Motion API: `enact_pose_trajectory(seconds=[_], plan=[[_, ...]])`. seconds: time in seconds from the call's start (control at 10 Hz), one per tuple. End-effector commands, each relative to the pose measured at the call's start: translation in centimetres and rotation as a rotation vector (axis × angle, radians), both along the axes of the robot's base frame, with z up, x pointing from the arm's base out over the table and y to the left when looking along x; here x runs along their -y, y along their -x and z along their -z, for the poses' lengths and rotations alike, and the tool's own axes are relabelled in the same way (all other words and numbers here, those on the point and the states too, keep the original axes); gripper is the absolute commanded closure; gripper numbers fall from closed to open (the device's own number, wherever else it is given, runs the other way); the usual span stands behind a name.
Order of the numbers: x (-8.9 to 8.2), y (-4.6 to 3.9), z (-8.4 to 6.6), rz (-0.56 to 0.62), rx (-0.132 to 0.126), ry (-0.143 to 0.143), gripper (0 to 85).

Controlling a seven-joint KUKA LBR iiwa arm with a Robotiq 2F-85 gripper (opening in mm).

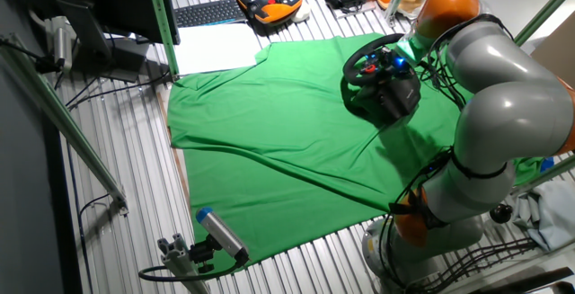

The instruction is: Rotate the steering wheel 90 degrees clockwise

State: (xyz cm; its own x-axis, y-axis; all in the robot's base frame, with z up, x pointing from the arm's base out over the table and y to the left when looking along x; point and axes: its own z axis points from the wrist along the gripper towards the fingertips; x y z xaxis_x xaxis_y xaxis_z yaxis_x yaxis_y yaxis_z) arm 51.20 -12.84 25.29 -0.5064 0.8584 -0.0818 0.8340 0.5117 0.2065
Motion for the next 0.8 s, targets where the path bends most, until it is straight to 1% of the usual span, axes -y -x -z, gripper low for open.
enact_pose_trajectory(seconds=[0.0,0.2,0.3,0.4,0.7], plan=[[-0.2,-0.02,0.2,0.008,0.006,0.003,85.0],[-0.8,0.04,0.5,0.040,0.022,0.010,85.0],[-1.1,-0.06,0.5,0.056,0.030,0.014,85.0],[-1.2,-0.11,0.6,0.061,0.033,0.019,85.0],[-1.3,-0.27,0.9,0.076,0.042,0.020,85.0]])
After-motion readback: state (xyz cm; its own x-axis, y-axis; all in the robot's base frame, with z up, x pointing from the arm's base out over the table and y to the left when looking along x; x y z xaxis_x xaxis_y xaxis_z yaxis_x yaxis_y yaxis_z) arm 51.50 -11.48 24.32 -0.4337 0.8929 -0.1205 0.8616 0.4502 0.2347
